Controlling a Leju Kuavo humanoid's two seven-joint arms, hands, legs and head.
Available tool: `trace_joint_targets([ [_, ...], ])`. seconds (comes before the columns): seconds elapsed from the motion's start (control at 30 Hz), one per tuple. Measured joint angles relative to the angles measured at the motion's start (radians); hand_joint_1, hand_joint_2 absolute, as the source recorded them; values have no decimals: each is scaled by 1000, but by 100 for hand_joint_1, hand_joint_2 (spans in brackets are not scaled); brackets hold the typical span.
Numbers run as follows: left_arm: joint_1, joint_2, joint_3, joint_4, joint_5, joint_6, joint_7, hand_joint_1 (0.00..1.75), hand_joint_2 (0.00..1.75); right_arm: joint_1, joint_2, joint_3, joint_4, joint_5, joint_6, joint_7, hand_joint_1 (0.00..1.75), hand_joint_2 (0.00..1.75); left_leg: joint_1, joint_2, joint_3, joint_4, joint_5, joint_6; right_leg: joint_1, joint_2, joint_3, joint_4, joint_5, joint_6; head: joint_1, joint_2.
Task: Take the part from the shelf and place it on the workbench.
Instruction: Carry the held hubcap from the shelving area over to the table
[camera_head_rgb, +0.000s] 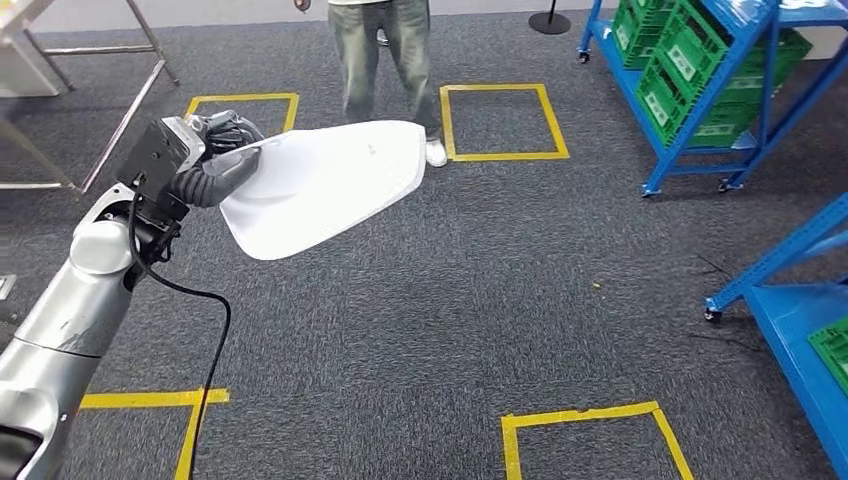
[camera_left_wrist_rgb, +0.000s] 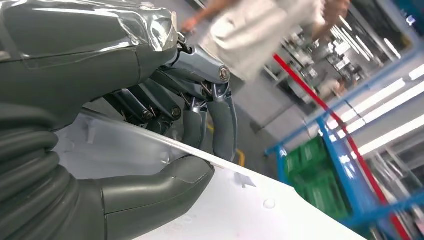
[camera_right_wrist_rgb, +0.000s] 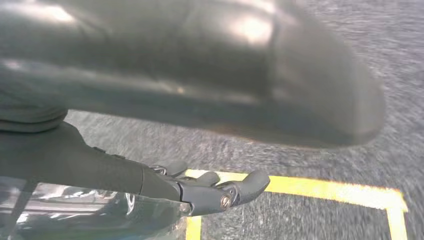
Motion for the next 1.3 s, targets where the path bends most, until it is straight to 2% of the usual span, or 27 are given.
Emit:
trace_joint_targets([
  [0.07, 39, 9, 11, -18, 2, -2, -2, 175, 175, 4, 2, 2, -4, 6, 6, 2, 0, 0, 1, -33, 0, 1, -2, -1, -4, 15, -71, 117, -31, 3, 2, 0],
  [0.1, 62, 16, 18, -29, 2, -2, -2, 175, 175, 5, 3, 3, -6, 9, 10, 3, 0, 0, 3, -50, 1, 3, -4, -3, -7, 16, -86, 129, -25, 11, 2, 0],
  [0.17, 97, 31, 35, -51, 2, -2, -2, 175, 175, 5, 4, 6, -12, 14, 16, 5, 0, 0, 10, -82, 0, 14, -12, -14, -17, 27, -56, 35, 32, 36, 2, 0],
  [0.2, 108, 38, 43, -60, 2, -1, -2, 175, 175, 5, 6, 7, -15, 15, 18, 6, 0, 0, 14, -97, -4, 25, -19, -23, -23, 47, -30, -26, 60, 47, 2, 0],
  [0.23, 115, 45, 51, -68, 2, 0, -1, 175, 175, 5, 9, 7, -16, 15, 18, 6, 0, 0, 16, -112, -11, 40, -26, -32, -29, 69, -8, -78, 82, 50, 4, 0],
  [0.3, 127, 57, 62, -83, 3, 1, -2, 175, 175, 4, 14, 8, -19, 16, 18, 9, 0, 0, 18, -138, -29, 59, -35, -44, -32, 93, 6, -109, 91, 37, 7, 0],
  [0.37, 148, 75, 76, -98, 3, 3, -4, 175, 175, -1, 18, 9, -24, 23, 23, 12, 0, 0, 22, -151, -38, 64, -36, -49, -28, 77, 8, -110, 91, 19, 8, 0],
  [0.4, 162, 86, 85, -106, 4, 5, -5, 175, 175, -4, 19, 12, -27, 28, 26, 12, 0, 0, 22, -133, -42, 71, -40, -52, -27, 69, 10, -110, 90, 12, 7, 0],
  [0.43, 175, 96, 97, -116, 4, 8, -7, 175, 175, -7, 20, 15, -30, 34, 29, 11, 0, 0, 22, -103, -53, 96, -52, -55, -26, 61, 13, -111, 89, 6, 5, 0],
  [0.5, 203, 111, 120, -135, 8, 11, -15, 175, 175, -12, 20, 24, -37, 45, 33, 9, 0, 0, 21, -31, -107, 205, -102, -61, -18, 43, 19, -112, 85, -5, 1, 0],
  [0.57, 236, 121, 141, -153, 14, 13, -24, 175, 175, -14, 20, 31, -44, 56, 37, 6, 0, 0, 23, -6, -180, 338, -150, -60, -9, 21, 21, -112, 80, -12, 0, 0],
  [0.6, 255, 127, 151, -163, 16, 13, -29, 175, 175, -17, 20, 34, -47, 60, 38, 5, 0, 0, 22, -4, -199, 366, -152, -57, -4, 9, 22, -112, 78, -15, 0, 0],
  [0.63, 273, 133, 162, -172, 18, 13, -33, 175, 175, -19, 21, 36, -49, 64, 40, 4, 0, 0, 20, -4, -198, 357, -137, -51, 0, -3, 25, -112, 75, -17, -1, 0],
  [0.67, 287, 137, 173, -182, 19, 13, -36, 175, 175, -22, 21, 39, -51, 68, 43, 4, 0, 0, 16, -1, -175, 308, -108, -42, 4, -15, 28, -112, 72, -20, -1, 0],
  [0.73, 300, 142, 194, -203, 19, 13, -39, 175, 175, -25, 24, 46, -54, 76, 49, 4, 0, 0, -6, 43, -100, 168, -52, -17, 12, -40, 38, -115, 64, -22, 0, 0],
  [0.8, 307, 146, 213, -223, 17, 14, -40, 175, 175, -28, 27, 53, -56, 82, 52, 4, 0, 0, -26, 82, -57, 88, -36, 0, 16, -66, 45, -119, 58, -19, 0, 0],
  [0.83, 313, 148, 222, -233, 16, 14, -41, 175, 175, -29, 29, 55, -56, 84, 53, 5, 0, 0, -30, 81, -54, 78, -40, 2, 18, -80, 49, -122, 56, -15, 0, 0],
  [0.9, 331, 155, 236, -247, 12, 14, -41, 175, 175, -31, 30, 57, -59, 85, 53, 5, 0, 0, -27, 53, -34, 55, -31, 5, 19, -94, 57, -127, 51, -10, 0, 0],
  [0.97, 341, 158, 245, -256, 11, 15, -42, 175, 175, -33, 30, 59, -62, 86, 53, 5, 0, 0, -16, 27, -7, 22, -15, 11, 18, -53, 45, -86, 34, -8, 1, 0],
  [1.03, 347, 153, 248, -259, 11, 16, -43, 175, 175, -32, 28, 62, -64, 86, 53, 6, 0, 0, -8, 0, 1, 10, -7, 14, 10, 2, -14, 27, -5, -7, 4, 0],
  [1.1, 362, 147, 250, -260, 11, 19, -47, 175, 175, -29, 25, 63, -67, 86, 53, 7, 0, 0, -5, -32, 1, 11, -8, 10, 1, 16, -76, 121, -29, 3, 6, 0],
  [1.13, 370, 144, 253, -260, 11, 22, -51, 175, 175, -29, 23, 64, -69, 85, 53, 8, 0, 0, -3, -47, 1, 14, -10, 7, -4, 17, -84, 120, -19, 14, 6, 0],
  [1.17, 376, 141, 256, -262, 10, 26, -55, 175, 175, -29, 22, 64, -71, 85, 53, 8, 0, 0, 1, -62, 0, 19, -13, 1, -10, 20, -70, 76, 8, 28, 6, 0],
  [1.2, 380, 138, 258, -264, 9, 29, -58, 175, 175, -29, 22, 64, -72, 84, 53, 8, 0, 0, 6, -76, -1, 27, -18, -7, -17, 29, -41, 5, 43, 44, 6, 0],
  [1.23, 381, 134, 260, -266, 5, 32, -60, 175, 175, -29, 22, 64, -74, 83, 54, 8, 0, 0, 9, -90, -4, 36, -25, -16, -20, 44, -14, -56, 69, 53, 7, 0],
  [1.27, 379, 130, 260, -268, -1, 32, -60, 175, 175, -31, 24, 64, -75, 81, 56, 8, 0, 0, 11, -102, -9, 48, -31, -25, -23, 57, 7, -102, 87, 53, 8, 0],
  [1.3, 376, 126, 260, -270, -7, 32, -59, 175, 175, -33, 25, 64, -76, 79, 57, 9, 0, 0, 13, -112, -14, 56, -36, -32, -22, 65, 17, -121, 93, 44, 9, 0],
])
